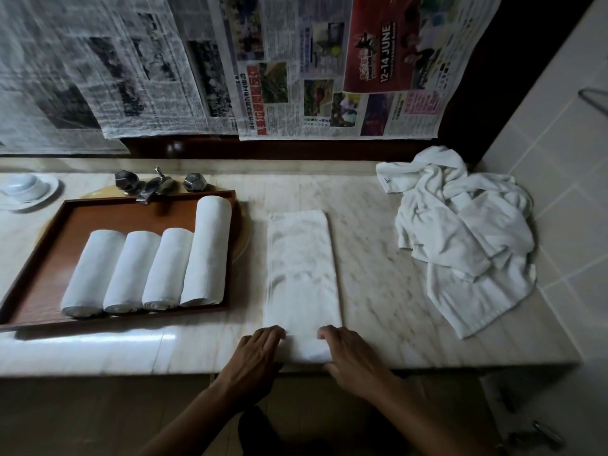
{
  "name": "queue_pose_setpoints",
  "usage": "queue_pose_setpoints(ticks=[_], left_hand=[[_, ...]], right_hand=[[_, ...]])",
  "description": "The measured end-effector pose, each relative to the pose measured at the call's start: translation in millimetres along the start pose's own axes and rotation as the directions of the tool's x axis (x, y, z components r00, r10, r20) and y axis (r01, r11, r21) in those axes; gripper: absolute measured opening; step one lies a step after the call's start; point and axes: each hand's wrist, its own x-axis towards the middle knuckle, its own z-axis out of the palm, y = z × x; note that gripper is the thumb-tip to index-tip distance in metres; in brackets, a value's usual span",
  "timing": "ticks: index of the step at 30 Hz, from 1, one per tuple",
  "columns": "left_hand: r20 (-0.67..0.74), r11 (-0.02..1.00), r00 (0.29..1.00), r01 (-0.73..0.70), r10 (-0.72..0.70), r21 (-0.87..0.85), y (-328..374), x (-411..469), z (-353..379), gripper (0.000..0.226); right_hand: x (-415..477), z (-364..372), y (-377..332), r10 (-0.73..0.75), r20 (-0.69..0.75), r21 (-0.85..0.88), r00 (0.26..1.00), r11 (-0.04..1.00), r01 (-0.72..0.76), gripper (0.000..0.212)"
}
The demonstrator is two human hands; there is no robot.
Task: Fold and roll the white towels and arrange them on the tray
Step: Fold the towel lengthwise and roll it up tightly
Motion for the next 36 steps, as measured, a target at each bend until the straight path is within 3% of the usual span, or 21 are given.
queue_pose_setpoints(ticks=[6,10,12,14,16,20,24,26,30,32,36], left_hand=[[-0.051,0.979,0.994,0.081,-0.092,-0.185,-3.6,-1.5,-10.2,0.046],[-0.045,0.974,0.983,0.17,-0.178,-0.146,-5.0,4.8,-9.8,0.05],[0.008,0.966,0.976,0.218,-0.219,-0.142,-4.3,9.8,-14.5,0.064],[0.048,0.964,0.972,0.235,-0.23,-0.123,-4.2,17.0,-20.9,0.075],[0.097,0.964,0.966,0.249,-0.24,-0.09,-5.7,23.5,-25.3,0.072],[0.22,0.953,0.934,0.299,-0.283,-0.045,-10.2,35.6,-34.1,0.077],[0.28,0.914,0.909,0.365,-0.31,-0.175,-7.4,42.3,-43.4,0.067],[0.211,0.891,0.913,0.393,-0.348,-0.229,-3.4,38.6,-43.4,0.067],[-0.217,0.961,0.937,0.254,-0.272,-0.106,20.9,23.1,-21.4,0.06],[-0.258,0.985,0.951,0.173,-0.172,-0.02,37.2,19.4,-6.4,0.064],[-0.152,0.969,0.986,0.104,-0.071,0.223,37.9,25.2,12.0,0.09]], right_hand=[[2.6,2.1,12.0,-0.05,-0.077,0.073,0.996,0.996,0.055,0.052],[2.6,7.1,16.5,-0.041,-0.183,-0.033,0.982,0.999,0.035,0.048],[-1.1,10.8,14.1,-0.028,-0.231,-0.075,0.972,0.997,0.011,0.049],[-7.5,14.9,8.4,-0.041,-0.329,-0.112,0.943,0.994,0.004,0.049],[-15.8,21.2,-4.2,-0.097,-0.41,-0.128,0.907,0.991,0.048,0.053],[-25.1,37.4,-24.3,-0.128,-0.353,-0.195,0.927,0.979,0.061,0.064],[-20.6,35.1,-22.9,-0.082,-0.283,-0.212,0.956,0.977,0.022,0.074],[-15.2,32.7,-22.2,-0.087,-0.278,-0.214,0.957,0.976,0.026,0.075],[-2.7,29.4,-17.0,-0.084,-0.26,-0.237,0.962,0.971,0.02,0.071],[4.7,26.0,-14.9,-0.069,-0.257,-0.235,0.964,0.972,0.007,0.066],[20.2,17.1,-12.3,-0.029,-0.185,-0.245,0.982,0.969,-0.017,0.072]])
